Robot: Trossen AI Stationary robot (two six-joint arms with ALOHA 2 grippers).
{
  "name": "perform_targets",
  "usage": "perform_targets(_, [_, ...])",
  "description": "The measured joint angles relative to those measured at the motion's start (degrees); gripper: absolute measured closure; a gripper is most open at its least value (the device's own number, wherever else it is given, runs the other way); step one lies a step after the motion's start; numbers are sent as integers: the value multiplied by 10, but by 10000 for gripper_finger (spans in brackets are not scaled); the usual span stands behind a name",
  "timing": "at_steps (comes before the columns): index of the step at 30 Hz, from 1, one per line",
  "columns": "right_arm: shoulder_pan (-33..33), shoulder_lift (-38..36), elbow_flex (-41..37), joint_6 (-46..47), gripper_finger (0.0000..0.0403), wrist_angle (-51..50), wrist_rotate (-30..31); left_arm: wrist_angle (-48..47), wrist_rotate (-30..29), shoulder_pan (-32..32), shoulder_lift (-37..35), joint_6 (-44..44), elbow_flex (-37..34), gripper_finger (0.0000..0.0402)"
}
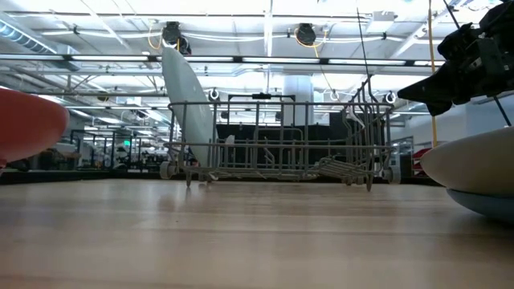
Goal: Sort dishes
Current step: Put the gray plate into the dish rack
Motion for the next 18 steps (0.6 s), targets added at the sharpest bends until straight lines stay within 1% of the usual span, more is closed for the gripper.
perform_targets(4, [0,0,0,4,399,0,0,21,3,-41,26,71,0,327])
perform_targets(8, [0,0,0,6,399,0,0,43,5,-78,65,118,0,385])
perform_targets(9, [0,0,0,9,399,1,0,52,5,-87,75,129,0,393])
perform_targets(12, [0,0,0,13,399,1,0,81,5,-112,109,171,2,392])
perform_targets(15, [0,0,0,13,399,1,0,96,5,-134,149,209,22,389])
perform_targets(18, [0,0,0,13,399,1,0,95,5,-148,194,215,54,389])
